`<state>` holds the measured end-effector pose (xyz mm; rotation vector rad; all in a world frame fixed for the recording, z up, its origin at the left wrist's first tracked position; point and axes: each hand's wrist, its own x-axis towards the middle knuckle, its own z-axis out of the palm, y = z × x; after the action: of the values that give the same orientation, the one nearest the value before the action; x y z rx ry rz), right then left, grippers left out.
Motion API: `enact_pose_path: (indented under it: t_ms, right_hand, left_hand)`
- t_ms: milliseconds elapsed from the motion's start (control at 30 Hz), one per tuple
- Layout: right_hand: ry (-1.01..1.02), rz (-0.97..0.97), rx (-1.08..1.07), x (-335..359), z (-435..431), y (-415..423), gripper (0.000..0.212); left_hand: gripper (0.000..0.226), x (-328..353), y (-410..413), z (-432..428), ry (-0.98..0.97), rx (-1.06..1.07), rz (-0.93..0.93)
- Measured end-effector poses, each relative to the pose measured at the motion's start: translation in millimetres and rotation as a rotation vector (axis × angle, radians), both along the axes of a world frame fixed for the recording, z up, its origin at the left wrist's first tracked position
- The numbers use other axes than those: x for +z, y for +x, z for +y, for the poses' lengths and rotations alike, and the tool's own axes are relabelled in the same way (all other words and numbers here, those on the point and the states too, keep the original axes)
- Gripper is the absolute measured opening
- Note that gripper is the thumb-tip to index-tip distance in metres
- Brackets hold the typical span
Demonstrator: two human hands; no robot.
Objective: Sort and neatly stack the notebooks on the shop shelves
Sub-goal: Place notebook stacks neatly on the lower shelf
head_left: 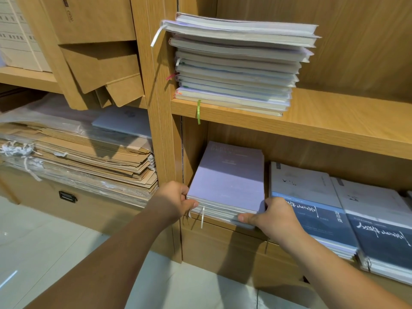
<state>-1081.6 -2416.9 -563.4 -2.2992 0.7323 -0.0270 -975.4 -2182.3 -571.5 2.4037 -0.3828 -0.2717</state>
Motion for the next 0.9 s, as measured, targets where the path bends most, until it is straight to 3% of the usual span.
enact_pose_path:
  t_ms: [233, 433, 500, 667, 900]
  right_hand:
    - [0.006, -0.001, -0.003, -1, -2, 2, 0.067]
    - [0.082, 0.156, 0.016, -7, -3, -2, 0.045]
    - [0.024, 0.134, 0.016, -15, 3, -7, 0.041]
    - [-0.079, 0.014, 0.013, -34, 15, -14, 0.051]
    - [-0.05, -0.055, 0.004, -44, 16, -11, 0.055]
  left_hand:
    - [0.02, 6, 2, 0, 0.01, 0.001, 0.034]
    - [0.02, -9, -4, 9, 0.038, 0.022, 0.121]
    - [0.031, -18, -8, 3, 0.121, -0.007, 0.074]
    - [0.029, -26, -9, -6, 0.236, -0.019, -0.006]
    - [0.025, -35, -7, -7, 0.198, -0.023, -0.054]
